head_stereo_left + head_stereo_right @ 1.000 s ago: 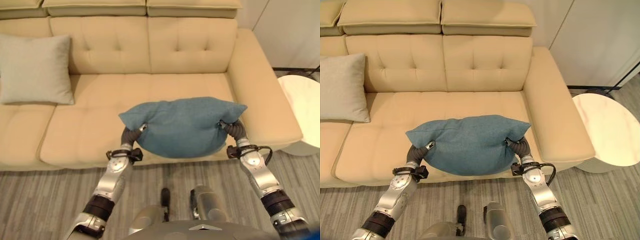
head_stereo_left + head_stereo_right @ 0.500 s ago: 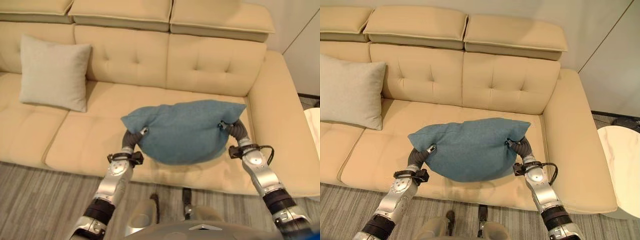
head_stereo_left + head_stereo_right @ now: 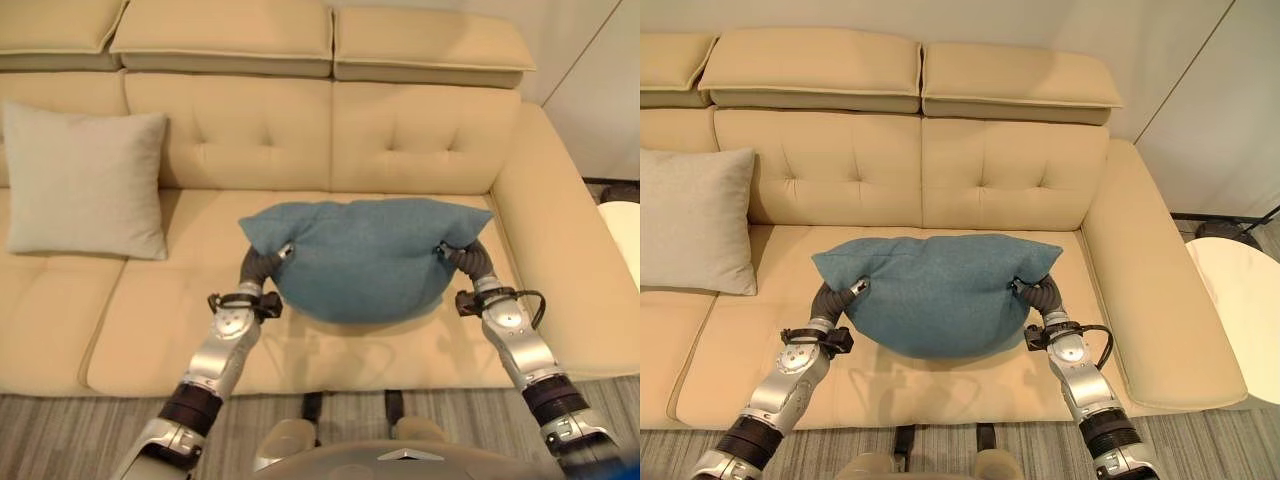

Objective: Pick up all the scattered cushions and arrange them neatly on the sofa.

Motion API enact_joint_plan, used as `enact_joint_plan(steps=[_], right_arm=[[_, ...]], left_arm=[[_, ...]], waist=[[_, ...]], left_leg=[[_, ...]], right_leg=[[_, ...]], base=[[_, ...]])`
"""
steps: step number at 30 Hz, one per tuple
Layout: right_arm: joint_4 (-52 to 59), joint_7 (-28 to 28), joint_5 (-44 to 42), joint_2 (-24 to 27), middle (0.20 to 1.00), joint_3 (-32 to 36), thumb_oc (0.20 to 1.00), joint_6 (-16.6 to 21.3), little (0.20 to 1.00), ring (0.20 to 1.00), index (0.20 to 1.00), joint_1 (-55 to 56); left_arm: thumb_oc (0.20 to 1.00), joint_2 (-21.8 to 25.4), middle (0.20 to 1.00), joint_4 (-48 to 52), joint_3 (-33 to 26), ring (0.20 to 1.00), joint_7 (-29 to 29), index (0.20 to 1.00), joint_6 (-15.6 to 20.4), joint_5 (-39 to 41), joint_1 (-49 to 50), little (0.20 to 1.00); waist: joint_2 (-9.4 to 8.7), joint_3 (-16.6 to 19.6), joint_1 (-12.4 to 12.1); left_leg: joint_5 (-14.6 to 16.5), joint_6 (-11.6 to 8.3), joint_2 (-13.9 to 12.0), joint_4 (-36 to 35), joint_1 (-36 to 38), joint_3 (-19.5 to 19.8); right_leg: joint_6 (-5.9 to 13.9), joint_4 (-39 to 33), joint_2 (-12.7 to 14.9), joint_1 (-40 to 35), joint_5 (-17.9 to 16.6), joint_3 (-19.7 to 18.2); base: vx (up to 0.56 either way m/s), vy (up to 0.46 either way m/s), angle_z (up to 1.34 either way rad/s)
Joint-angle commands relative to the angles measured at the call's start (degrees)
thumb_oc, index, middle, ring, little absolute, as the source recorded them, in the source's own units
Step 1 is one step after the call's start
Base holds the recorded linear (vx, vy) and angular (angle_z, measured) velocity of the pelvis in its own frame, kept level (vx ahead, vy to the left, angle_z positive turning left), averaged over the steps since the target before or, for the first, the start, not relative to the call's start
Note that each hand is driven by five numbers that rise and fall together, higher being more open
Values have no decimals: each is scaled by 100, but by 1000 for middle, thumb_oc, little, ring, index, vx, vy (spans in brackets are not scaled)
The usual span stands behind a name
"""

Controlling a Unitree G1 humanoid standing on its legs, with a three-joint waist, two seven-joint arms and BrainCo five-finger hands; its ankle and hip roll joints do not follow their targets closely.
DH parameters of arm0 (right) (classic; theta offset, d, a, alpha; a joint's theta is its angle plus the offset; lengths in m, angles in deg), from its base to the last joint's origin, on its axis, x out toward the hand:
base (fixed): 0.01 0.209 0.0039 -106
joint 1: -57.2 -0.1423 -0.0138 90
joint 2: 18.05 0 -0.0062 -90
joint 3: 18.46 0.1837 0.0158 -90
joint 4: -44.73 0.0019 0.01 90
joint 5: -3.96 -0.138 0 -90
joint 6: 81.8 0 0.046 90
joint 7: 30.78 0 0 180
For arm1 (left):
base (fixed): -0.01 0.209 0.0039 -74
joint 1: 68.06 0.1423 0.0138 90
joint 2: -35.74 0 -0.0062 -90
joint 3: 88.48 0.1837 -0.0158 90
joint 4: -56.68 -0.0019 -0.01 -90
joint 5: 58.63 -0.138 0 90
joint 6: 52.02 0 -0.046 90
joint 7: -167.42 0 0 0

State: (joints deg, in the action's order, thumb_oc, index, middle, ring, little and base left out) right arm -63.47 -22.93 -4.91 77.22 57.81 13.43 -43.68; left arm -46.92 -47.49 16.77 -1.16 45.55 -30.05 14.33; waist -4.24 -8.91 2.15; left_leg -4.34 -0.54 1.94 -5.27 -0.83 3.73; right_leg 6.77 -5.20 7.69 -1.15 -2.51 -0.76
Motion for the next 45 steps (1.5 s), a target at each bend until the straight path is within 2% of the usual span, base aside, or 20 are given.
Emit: enact_joint_plan(steps=[1,8,10,16,21,27,31,38,42,45], right_arm=[[112,273,-165,205,200,146,200,352,200,200,200,-749],[-168,632,-270,387,200,-165,200,338,200,200,200,-2058],[-605,949,-393,523,200,-506,200,355,200,200,200,-3176],[-1080,1170,-472,746,200,-875,200,384,200,200,200,-4369],[-1420,1232,-470,865,200,-1187,200,370,200,200,200,-4986],[-1805,1219,-508,775,200,-1368,200,326,200,200,200,-5176],[-2276,1183,-530,686,200,-1442,200,252,200,200,200,-5254],[-2400,1204,-421,682,200,-1398,200,216,200,200,200,-5196],[-1372,1229,-200,893,200,-968,200,246,200,200,200,-4666],[-1143,1211,-163,966,200,-846,200,239,200,200,200,-4498]], left_arm=[[200,-25,200,476,-55,200,101,200,530,-51,-765,200],[200,175,200,-4,146,200,578,200,703,27,-2083,200],[200,408,200,-570,441,200,929,200,867,140,-3215,200],[200,706,200,-1145,787,200,1136,200,1008,212,-4324,200],[200,905,200,-1497,990,200,1188,200,1033,230,-4897,200],[200,808,200,-1677,1018,200,1173,200,1058,417,-4918,200],[200,546,200,-2045,1028,200,1151,200,1026,552,-4855,200],[200,452,200,-1954,968,200,1142,200,1041,529,-4723,200],[200,419,200,-435,611,200,1219,200,1160,339,-4210,200],[200,435,200,-160,559,200,1203,200,1116,270,-4079,200]], waist=[[-29,403,-93],[11,155,-78],[39,80,-79],[129,100,-83],[156,39,-110],[168,-30,-139],[189,-169,-151],[202,-239,-173],[209,-232,-161],[213,-214,-160]], left_leg=[[409,-328,-280,410,-104,-232],[243,-389,-322,404,-738,-264],[15,-439,-367,277,-1180,-184],[-234,-554,-386,27,-1578,-116],[-292,-607,-385,27,-1775,-48],[-341,-647,-369,27,-1968,-21],[-383,-669,-357,27,-2042,34],[-386,-682,-352,27,-2077,56],[-295,-680,-355,27,-1889,46],[-261,-678,-362,27,-1825,21]], right_leg=[[154,235,-232,208,35,-13],[194,196,-246,894,-161,-43],[236,157,-262,1395,-315,-39],[271,49,-281,1815,-431,12],[293,20,-302,1983,-465,65],[301,20,-328,2175,-495,85],[285,20,-321,2226,-485,113],[281,20,-323,2264,-488,132],[296,20,-308,2102,-416,164],[305,20,-308,2052,-388,176]], base=[[-21,18,-5],[-80,-2,-6],[-69,-14,1],[0,0,0],[18,-18,7],[7,-9,2],[0,0,0],[1,-5,1],[26,-11,2],[0,0,0]])
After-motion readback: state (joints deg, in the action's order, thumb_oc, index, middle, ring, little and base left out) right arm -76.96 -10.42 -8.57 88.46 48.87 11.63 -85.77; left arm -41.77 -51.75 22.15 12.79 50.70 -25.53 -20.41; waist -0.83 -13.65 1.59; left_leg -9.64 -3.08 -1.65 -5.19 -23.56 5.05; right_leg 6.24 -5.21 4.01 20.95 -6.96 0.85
